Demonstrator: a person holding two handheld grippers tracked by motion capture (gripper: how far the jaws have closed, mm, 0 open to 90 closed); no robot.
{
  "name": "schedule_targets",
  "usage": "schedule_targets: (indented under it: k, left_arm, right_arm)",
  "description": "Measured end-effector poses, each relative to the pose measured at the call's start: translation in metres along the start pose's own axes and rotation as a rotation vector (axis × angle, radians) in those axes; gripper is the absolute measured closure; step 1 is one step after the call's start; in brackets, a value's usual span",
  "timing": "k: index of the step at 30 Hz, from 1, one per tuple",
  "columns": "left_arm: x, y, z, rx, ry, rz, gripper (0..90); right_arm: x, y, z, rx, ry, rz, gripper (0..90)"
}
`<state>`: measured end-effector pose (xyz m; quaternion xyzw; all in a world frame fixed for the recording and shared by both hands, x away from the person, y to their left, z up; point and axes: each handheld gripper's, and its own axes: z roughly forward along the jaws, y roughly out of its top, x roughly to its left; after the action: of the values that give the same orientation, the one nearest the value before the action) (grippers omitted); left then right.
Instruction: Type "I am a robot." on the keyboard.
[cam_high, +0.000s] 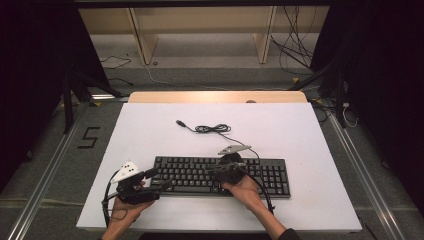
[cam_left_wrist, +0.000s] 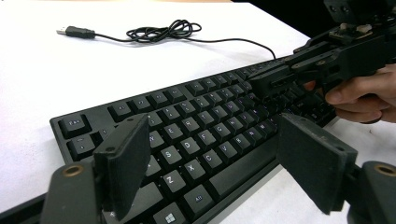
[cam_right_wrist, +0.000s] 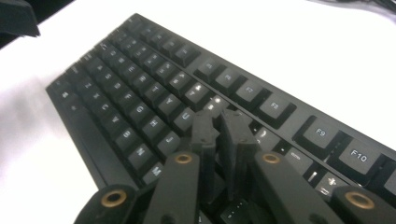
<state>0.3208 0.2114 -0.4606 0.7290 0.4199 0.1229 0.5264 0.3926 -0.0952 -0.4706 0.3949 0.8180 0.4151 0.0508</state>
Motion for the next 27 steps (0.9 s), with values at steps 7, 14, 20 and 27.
schedule_targets:
  k: [7,14,20,27]
  left_arm:
    - [-0.0003,0.0000,0.0002,0.002,0.000,0.001,25.6]
    - [-0.0002,-0.0001,0.0002,0.002,0.000,0.002,25.6]
    - [-0.0002,-0.0001,0.0002,0.003,0.000,0.003,25.6]
    - [0.0000,-0.0001,0.0004,0.004,0.000,0.003,25.7]
  right_arm:
    - [0.0024,0.0007,-0.0038,-0.018,0.013,-0.001,80.6]
    - [0.0042,0.0005,-0.0036,-0.020,0.022,-0.009,75.3]
    - [0.0060,0.0005,-0.0040,-0.024,0.030,-0.016,70.4]
    - [0.0082,0.0005,-0.0044,-0.024,0.042,-0.019,64.5]
